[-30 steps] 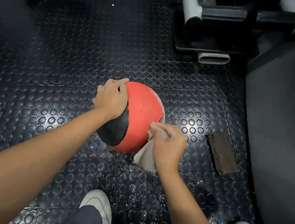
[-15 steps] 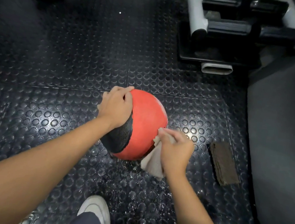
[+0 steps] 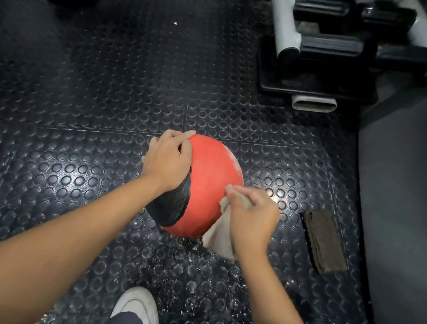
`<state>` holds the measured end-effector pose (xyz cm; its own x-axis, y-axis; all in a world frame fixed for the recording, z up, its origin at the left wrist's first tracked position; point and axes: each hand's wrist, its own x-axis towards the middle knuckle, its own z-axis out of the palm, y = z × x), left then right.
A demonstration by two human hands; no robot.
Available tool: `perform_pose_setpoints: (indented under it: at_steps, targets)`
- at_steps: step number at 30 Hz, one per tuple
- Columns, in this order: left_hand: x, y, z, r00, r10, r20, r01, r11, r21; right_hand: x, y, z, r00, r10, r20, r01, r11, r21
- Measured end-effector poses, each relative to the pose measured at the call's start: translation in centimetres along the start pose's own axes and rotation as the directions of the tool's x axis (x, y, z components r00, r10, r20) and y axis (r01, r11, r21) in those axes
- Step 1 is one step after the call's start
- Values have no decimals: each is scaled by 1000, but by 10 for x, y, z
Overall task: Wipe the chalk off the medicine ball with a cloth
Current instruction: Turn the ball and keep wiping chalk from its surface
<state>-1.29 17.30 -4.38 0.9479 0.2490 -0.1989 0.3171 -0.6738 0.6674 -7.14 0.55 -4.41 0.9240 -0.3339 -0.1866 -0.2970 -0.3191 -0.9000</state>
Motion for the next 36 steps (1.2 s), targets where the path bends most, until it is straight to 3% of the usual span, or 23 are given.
perform_pose_setpoints:
  at_steps: [3,9,14,19,24,27,31,36]
  targets:
    - [-5,1,3,1000,13,4,-13,1000,9,21,-5,1,1000,24,20,-25,1000,17]
    - [-28,-7,7,994,109,-23,-109,994,29,88,-12,3,979,106,171,-75,981,-180]
    - [-24,-17,2,988,147,-37,-147,989,1,45,-10,-18,959,99,266,-88,995,-53]
    - [-30,-17,4,986,162,-48,-162,987,5,36,-11,-13,974,53,219,-42,998,-57]
    - [-51,-21,6,973,222,-60,-220,975,42,78,-5,-3,974,107,200,-75,984,-164]
    - [-57,-17,3,979,199,-39,-194,975,109,73,5,-6,969,137,206,-107,983,-150]
    - [-54,-1,7,988,140,59,-151,935,319,48,11,-13,987,69,142,-52,991,-120]
    - [-48,-4,3,984,131,118,-164,929,332,29,17,-20,950,-10,312,46,993,-110]
